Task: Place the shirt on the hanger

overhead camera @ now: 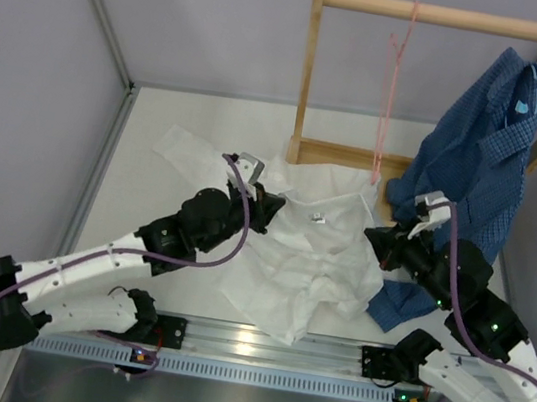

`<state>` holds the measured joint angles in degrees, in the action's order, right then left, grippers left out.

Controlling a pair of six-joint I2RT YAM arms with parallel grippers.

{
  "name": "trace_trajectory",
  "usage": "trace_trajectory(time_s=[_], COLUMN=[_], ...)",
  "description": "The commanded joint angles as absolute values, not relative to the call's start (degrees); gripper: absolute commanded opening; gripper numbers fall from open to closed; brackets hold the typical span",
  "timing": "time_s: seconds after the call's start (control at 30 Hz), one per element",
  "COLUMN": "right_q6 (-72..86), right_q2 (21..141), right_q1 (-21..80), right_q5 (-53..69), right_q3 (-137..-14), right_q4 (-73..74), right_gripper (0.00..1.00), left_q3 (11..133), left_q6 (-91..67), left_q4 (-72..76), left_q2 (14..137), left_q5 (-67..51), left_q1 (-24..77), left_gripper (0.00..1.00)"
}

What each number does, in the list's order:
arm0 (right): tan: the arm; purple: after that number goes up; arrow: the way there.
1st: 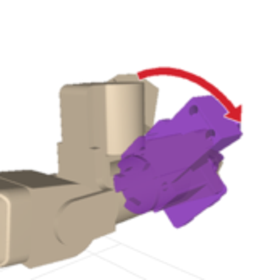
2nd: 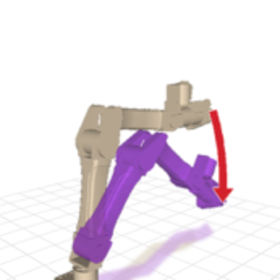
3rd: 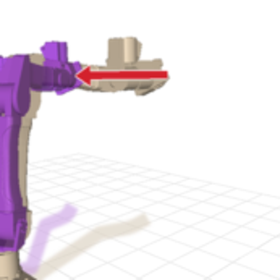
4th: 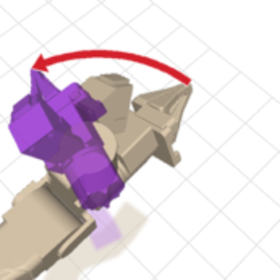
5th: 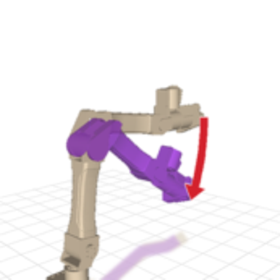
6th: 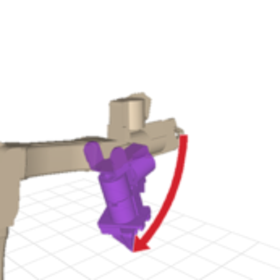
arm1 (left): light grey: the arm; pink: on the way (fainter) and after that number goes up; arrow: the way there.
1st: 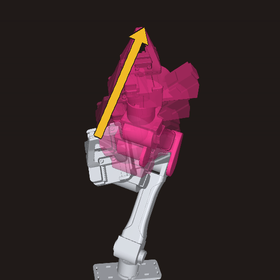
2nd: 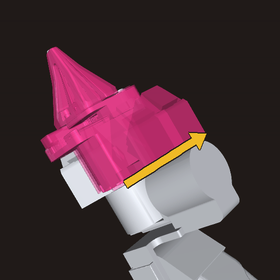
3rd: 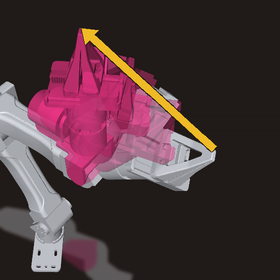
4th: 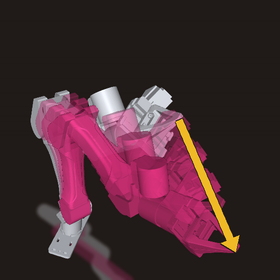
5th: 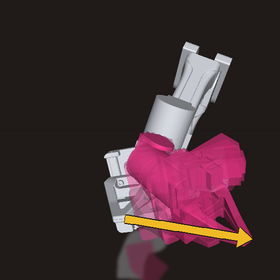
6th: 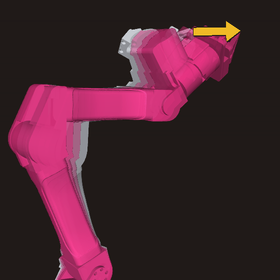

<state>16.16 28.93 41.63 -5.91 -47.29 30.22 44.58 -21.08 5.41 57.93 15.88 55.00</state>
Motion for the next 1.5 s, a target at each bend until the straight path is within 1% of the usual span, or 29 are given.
trace_trajectory(time_s=[0.0, 0.1, 0.17, 0.2, 0.27, 0.33, 0.4, 0.43, 0.47, 0.5, 0.53, 0.63, 0.7, 0.77, 0.83, 0.9, 1.0, 1.07, 1.17, 1.2, 1.23, 1.4, 1.47], right_q6=[16.43, 16.61, 17.05, 17.31, 17.93, 17.93, 17.67, 17.40, 17.05, 16.27, 15.13, 13.19, 11.96, 10.11, 8.71, 6.78, 2.48, 0.97, -3.16, -4.21, -4.74, -6.94, -7.38], right_q2=[31.81, 31.38, 30.85, 30.68, 29.72, 28.31, 24.80, 23.65, 21.64, 21.10, 20.92, 23.81, 29.25, 35.20, 38.83, 43.67, 49.38, 53.93, 59.83, 60.98, 61.87, 63.81, 65.03], right_q1=[42.10, 42.10, 42.10, 42.10, 42.19, 42.10, 42.01, 42.10, 42.10, 42.10, 42.10, 42.10, 42.10, 42.10, 42.36, 43.76, 45.70, 45.79, 45.97, 46.14, 46.14, 46.23, 46.23], right_q5=[-5.81, -6.32, -8.77, -10.62, -10.55, -8.36, -5.55, -3.88, -1.61, 3.20, 4.99, 9.92, 11.16, 13.00, 19.05, 22.31, 19.52, 19.86, 24.42, 25.22, 25.57, 26.02, 26.98], right_q3=[-48.07, -47.90, -47.20, -46.07, -44.22, -41.14, -39.56, -39.46, -39.55, -40.33, -41.04, -44.29, -47.09, -48.69, -50.18, -50.80, -52.72, -53.78, -57.03, -57.30, -57.39, -53.62, -54.05], right_q4=[26.46, 25.58, 25.84, 26.80, 27.77, 28.74, 29.09, 28.92, 28.57, 27.96, 27.08, 25.58, 25.31, 24.53, 22.77, 19.71, 18.03, 16.79, 16.35, 16.35, 16.09, 9.94, 9.05], right_gripper=[0.00, 0.00, 0.01, 0.02, 0.05, 0.05, 0.09, 0.12, 0.25, 0.31, 0.43, 0.53, 0.60, 0.63, 0.66, 0.67, 0.68, 0.68, 0.66, 0.64, 0.59, 0.55, 0.40], left_q3=[54.53, 62.37, 63.89, 63.98, 61.88, 58.82, 57.40, 56.87, 56.34, 56.25, 56.25, 56.25, 56.16, 56.08, 56.25, 56.77, 57.04, 57.04, 56.78, 56.78, 56.78, 58.09, 58.53], left_q6=[-20.30, -21.79, -23.98, -26.17, -28.20, -30.84, -31.90, -31.73, -31.47, -31.03, -30.76, -30.50, -30.32, -30.32, -30.41, -30.15, -29.71, -29.62, -29.27, -29.27, -29.09, -27.34, -26.64], left_q4=[-13.11, -24.82, -28.98, -31.53, -32.78, -33.57, -34.10, -34.10, -34.10, -34.10, -34.10, -34.10, -34.10, -34.10, -34.10, -34.19, -34.10, -34.01, -34.10, -34.10, -34.19, -34.80, -34.80], left_q2=[55.81, 56.51, 57.47, 57.65, 58.18, 58.36, 58.27, 58.27, 58.27, 58.18, 58.10, 57.13, 56.26, 55.81, 55.37, 55.37, 55.28, 55.20, 54.41, 54.06, 53.79, 52.30, 52.47], left_q5=[21.61, 21.71, 23.10, 23.64, 22.94, 22.94, 23.38, 22.86, 21.46, 21.01, 20.40, 18.64, 18.11, 17.05, 16.53, 16.61, 15.65, 15.12, 15.03, 15.12, 15.20, 16.08, 16.00], left_q1=[59.66, 62.48, 62.49, 62.49, 62.49, 62.49, 62.58, 62.49, 62.49, 62.49, 62.49, 62.49, 62.49, 62.49, 62.49, 62.49, 62.58, 62.49, 62.49, 62.49, 62.49, 62.49, 62.58], left_gripper=[0.00, 0.00, 0.00, 0.00, 0.00, 0.00, 0.00, 0.00, 0.00, 0.00, 0.00, 0.00, 0.00, 0.00, 0.00, 0.00, 0.00, 0.00, 0.00, 0.00, 0.00, 0.00, 0.00])
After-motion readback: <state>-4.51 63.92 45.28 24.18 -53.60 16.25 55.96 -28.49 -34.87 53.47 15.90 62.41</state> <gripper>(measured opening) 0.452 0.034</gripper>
